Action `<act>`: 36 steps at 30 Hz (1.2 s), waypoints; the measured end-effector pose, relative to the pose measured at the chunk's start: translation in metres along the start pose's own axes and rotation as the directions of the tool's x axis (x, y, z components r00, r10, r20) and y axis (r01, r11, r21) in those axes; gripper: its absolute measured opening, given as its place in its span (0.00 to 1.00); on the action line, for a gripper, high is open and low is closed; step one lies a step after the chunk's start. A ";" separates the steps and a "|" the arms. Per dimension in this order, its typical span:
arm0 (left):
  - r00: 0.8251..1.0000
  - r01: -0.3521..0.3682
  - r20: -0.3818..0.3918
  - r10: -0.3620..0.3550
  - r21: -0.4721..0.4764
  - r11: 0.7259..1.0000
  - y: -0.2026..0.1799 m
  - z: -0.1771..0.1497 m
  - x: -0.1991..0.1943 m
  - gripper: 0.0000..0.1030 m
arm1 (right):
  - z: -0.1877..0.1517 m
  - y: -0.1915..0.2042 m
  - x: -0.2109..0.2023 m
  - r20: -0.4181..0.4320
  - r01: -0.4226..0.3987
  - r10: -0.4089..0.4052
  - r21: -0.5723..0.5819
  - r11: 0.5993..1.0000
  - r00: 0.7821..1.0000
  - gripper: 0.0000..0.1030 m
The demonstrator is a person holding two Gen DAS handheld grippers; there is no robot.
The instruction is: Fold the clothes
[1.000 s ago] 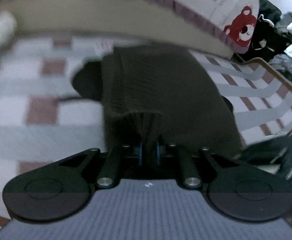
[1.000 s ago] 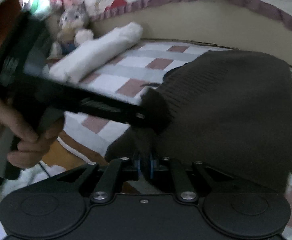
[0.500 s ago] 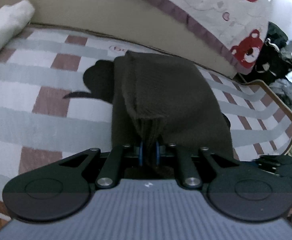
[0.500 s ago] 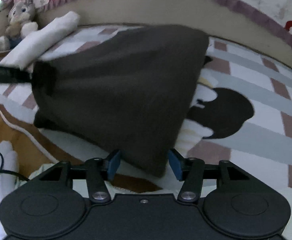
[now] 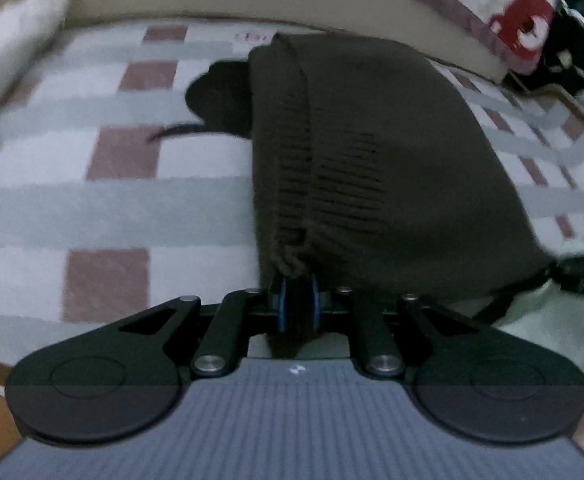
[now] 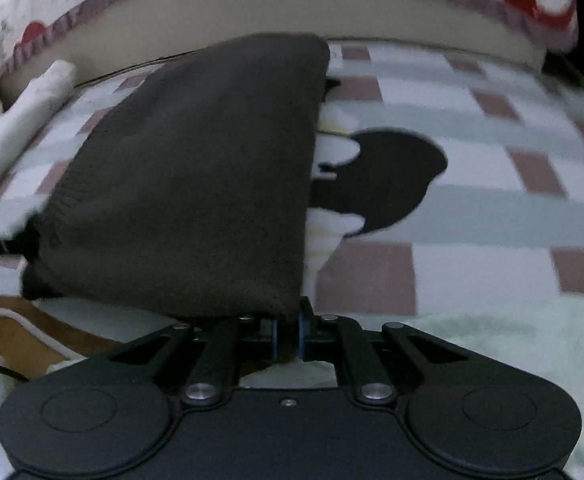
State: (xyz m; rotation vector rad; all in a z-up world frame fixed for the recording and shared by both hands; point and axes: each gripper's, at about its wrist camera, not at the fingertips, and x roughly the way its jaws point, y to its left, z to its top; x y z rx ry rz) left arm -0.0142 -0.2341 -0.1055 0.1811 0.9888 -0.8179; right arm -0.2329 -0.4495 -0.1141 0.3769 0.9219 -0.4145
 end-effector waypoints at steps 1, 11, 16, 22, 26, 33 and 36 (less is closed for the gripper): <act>1.000 -0.005 0.005 0.005 0.014 1.000 0.000 0.001 -0.005 0.12 | 0.001 0.000 -0.002 0.000 -0.001 0.001 -0.003 1.000 1.000 0.09; 0.990 0.051 0.127 -0.056 0.036 0.998 0.023 0.060 -0.042 0.39 | 0.029 -0.014 -0.043 -0.030 -0.189 0.188 -0.036 0.981 0.982 0.42; 0.986 0.162 0.038 -0.161 -0.020 0.987 0.019 0.090 0.030 0.41 | 0.083 -0.046 -0.025 0.122 -0.356 0.345 0.086 0.931 0.931 0.63; 1.000 0.000 -0.013 0.000 0.057 0.998 0.007 0.092 0.075 0.35 | 0.122 -0.050 0.037 0.133 -0.277 0.267 0.062 0.959 0.954 0.63; 0.997 -0.064 -0.030 0.065 0.036 0.997 0.023 0.095 0.066 0.37 | 0.123 -0.055 0.063 0.135 -0.237 0.231 0.032 0.971 0.963 0.64; 0.977 0.211 0.007 -0.211 -0.109 0.971 0.063 0.096 0.063 0.42 | 0.121 -0.097 0.103 0.108 -0.476 0.464 0.256 0.841 0.879 0.68; 0.983 0.176 0.068 -0.168 -0.130 0.976 0.067 0.096 0.073 0.40 | 0.117 -0.098 0.120 0.078 -0.508 0.509 0.294 0.810 0.857 0.73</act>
